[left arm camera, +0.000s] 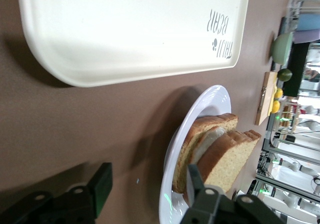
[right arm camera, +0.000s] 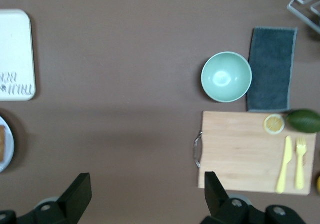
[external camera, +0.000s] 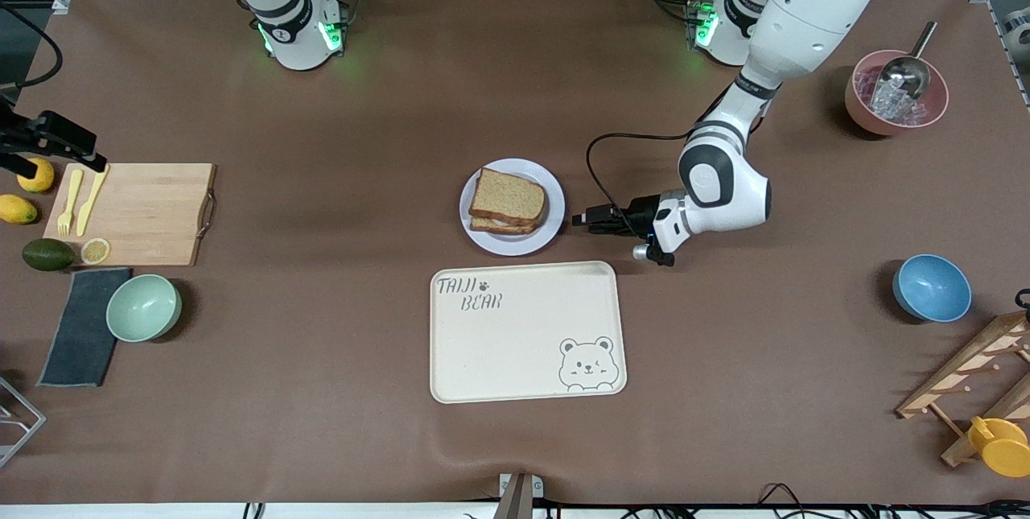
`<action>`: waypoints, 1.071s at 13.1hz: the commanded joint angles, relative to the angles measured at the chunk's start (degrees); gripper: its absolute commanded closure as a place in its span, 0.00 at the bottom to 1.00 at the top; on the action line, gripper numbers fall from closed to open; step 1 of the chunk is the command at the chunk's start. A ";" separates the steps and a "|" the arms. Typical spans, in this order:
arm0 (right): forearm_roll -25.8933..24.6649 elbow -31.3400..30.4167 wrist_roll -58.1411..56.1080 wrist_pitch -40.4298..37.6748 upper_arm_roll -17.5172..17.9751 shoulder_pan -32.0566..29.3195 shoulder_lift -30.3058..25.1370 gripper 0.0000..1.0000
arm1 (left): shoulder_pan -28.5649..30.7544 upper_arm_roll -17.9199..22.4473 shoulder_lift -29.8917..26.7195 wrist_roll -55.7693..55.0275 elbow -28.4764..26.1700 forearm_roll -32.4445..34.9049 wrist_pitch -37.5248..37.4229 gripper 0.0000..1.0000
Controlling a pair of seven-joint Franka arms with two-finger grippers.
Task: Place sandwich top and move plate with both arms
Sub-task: 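Grasp the white plate rim with the left gripper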
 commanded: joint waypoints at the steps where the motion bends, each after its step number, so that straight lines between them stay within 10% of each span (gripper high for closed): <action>1: -4.07 0.67 5.23 -0.89 0.15 2.03 -0.07 0.00 | 0.27 -1.42 -0.05 2.23 -0.02 -3.57 0.38 0.36; 14: -4.18 0.85 4.26 -0.98 0.15 2.13 0.10 0.00 | 3.26 -2.74 3.29 14.08 -1.87 -10.17 -7.61 0.50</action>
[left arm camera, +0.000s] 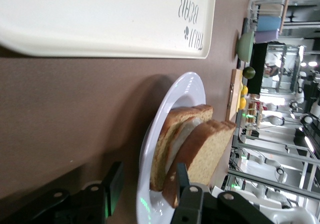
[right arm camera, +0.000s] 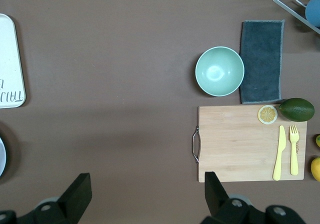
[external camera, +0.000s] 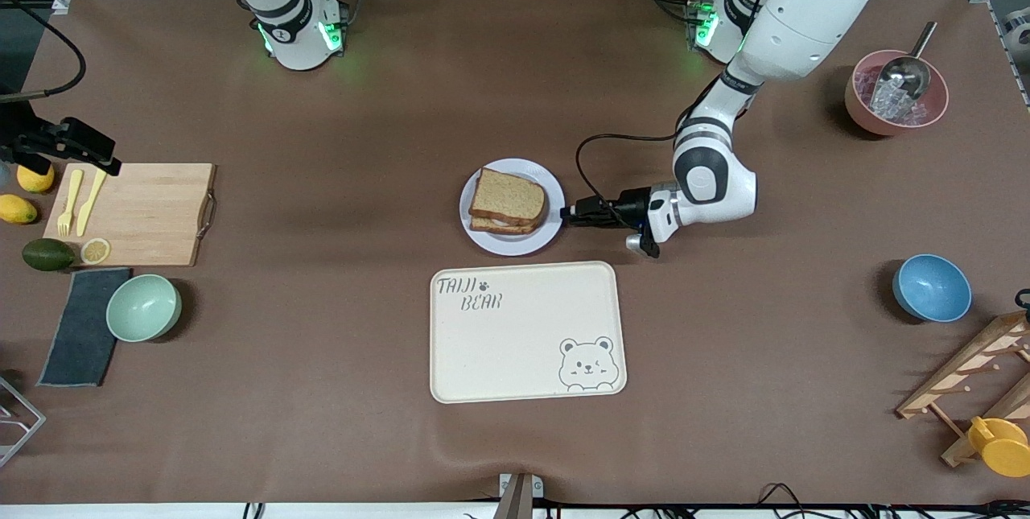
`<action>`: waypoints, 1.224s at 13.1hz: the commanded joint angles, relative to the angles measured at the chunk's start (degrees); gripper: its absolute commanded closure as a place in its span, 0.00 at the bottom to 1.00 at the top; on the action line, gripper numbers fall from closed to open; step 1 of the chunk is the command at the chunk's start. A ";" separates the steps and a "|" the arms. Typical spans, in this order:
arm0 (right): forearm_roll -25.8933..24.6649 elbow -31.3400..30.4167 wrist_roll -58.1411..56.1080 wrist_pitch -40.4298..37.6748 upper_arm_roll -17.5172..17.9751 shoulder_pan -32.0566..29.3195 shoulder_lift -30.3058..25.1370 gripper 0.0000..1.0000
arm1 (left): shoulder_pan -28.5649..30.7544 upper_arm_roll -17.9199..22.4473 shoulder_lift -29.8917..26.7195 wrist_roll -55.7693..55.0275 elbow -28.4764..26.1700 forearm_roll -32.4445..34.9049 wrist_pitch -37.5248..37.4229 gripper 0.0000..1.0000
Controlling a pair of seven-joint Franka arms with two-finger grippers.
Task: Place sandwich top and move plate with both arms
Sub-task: 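Grasp the white plate rim with the left gripper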
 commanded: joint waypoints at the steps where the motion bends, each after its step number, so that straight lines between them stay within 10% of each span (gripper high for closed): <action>1: -0.80 0.82 0.48 -0.79 1.05 -0.47 0.01 0.00 | 1.46 -0.68 1.48 4.25 -0.25 -1.55 -2.09 0.51; 4: -0.79 1.08 0.92 -0.45 7.47 -6.18 -0.08 0.00 | 1.38 -0.77 1.74 5.12 -0.17 -1.55 -2.26 0.54; 16: -0.27 1.79 1.36 0.70 7.39 -6.28 0.10 0.00 | 0.41 -0.86 3.06 9.34 0.27 -4.89 -3.23 0.65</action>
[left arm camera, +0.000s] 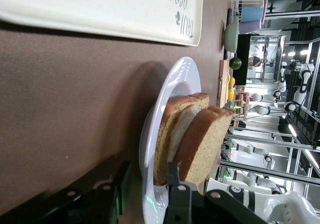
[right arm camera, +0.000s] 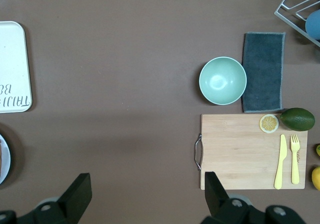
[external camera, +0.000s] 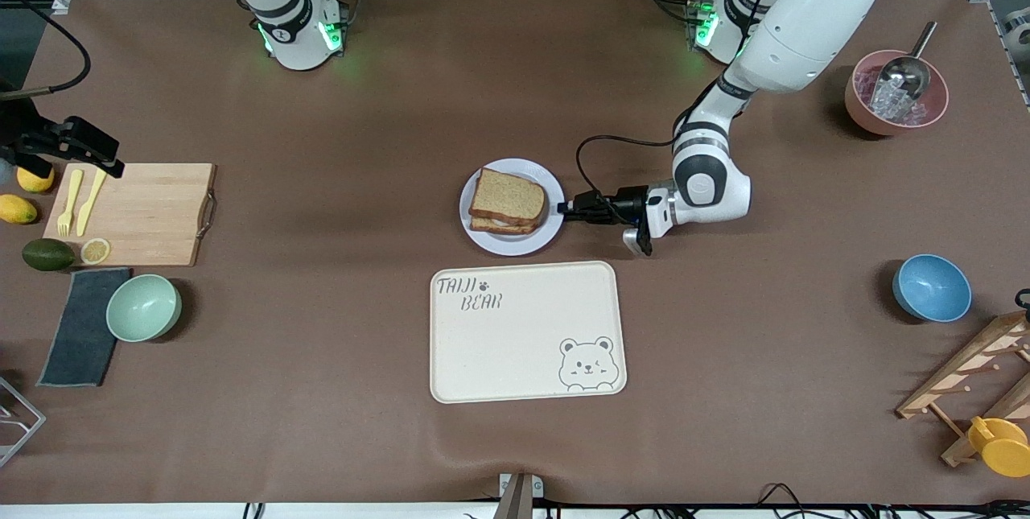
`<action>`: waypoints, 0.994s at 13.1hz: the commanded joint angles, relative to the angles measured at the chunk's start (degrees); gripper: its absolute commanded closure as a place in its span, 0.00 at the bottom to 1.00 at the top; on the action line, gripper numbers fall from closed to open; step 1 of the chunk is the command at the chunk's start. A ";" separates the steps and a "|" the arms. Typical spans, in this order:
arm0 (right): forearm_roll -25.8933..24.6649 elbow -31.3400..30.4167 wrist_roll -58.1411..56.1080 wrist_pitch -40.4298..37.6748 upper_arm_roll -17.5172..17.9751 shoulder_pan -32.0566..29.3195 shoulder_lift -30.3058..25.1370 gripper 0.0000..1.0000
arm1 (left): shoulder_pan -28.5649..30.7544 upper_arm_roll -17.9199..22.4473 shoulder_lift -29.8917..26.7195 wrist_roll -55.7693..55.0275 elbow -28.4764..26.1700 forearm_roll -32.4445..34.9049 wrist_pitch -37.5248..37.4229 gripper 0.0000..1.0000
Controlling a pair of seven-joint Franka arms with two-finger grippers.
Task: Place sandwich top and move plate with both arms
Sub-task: 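Grasp the white plate rim with the left gripper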
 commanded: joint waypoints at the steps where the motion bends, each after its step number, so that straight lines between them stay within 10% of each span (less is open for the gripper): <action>1: 0.26 0.91 1.14 -0.34 1.29 -1.65 0.10 0.00 | -0.13 -0.18 1.12 3.55 0.38 -2.23 -0.62 0.66; 13: 0.79 4.96 1.05 -0.78 1.28 -1.74 1.24 0.00 | 0.66 -1.50 4.29 11.11 0.74 -4.69 -3.17 1.00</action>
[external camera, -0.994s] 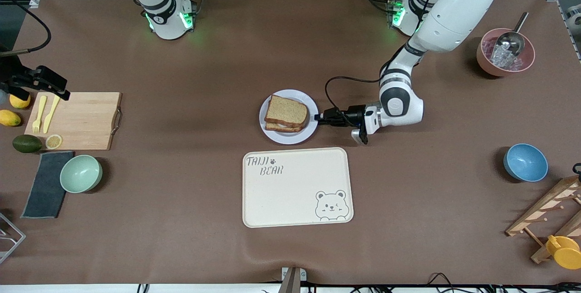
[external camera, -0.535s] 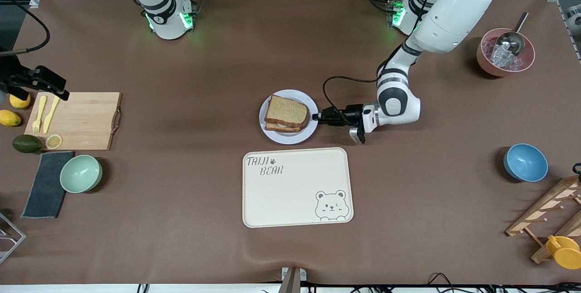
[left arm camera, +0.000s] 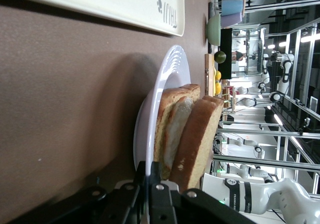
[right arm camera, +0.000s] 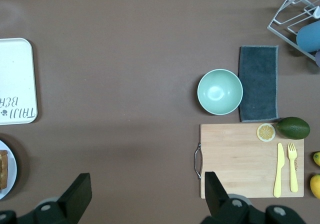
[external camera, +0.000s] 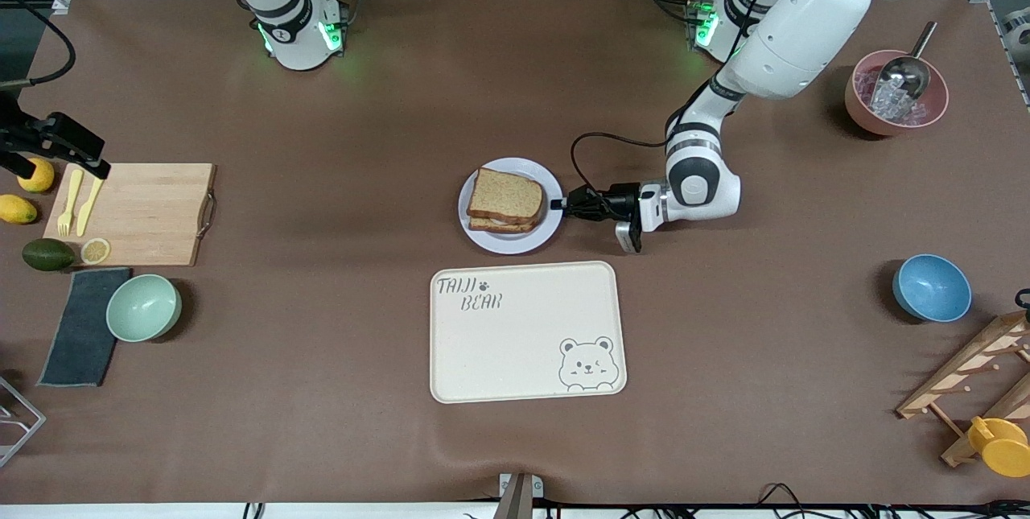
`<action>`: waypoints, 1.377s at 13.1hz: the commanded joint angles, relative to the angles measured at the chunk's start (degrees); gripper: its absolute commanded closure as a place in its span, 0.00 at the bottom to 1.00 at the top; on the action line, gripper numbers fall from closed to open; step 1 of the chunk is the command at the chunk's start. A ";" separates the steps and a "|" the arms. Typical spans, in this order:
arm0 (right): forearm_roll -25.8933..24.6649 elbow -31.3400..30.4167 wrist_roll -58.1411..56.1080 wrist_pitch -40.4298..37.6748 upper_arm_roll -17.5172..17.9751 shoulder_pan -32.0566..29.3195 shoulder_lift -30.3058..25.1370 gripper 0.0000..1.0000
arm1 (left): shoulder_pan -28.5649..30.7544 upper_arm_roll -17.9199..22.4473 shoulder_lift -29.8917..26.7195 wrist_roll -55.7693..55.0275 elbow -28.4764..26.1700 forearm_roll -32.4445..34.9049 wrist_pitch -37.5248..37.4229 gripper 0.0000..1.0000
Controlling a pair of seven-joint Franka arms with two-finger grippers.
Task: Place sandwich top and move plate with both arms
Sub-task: 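Grasp the white plate rim with the left gripper, then slide the white plate onto the bear tray with the left gripper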
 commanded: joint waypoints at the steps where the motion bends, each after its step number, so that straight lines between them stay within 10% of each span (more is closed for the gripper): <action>1: 0.58 2.03 0.67 -1.26 1.24 -1.60 0.93 0.00 | 0.40 -0.26 1.74 3.02 0.69 -1.50 -0.28 1.00; 18: 1.19 1.86 -0.30 -2.49 1.24 -1.86 1.55 0.00 | 8.13 -4.13 -3.09 -4.79 2.89 -6.16 -5.20 1.00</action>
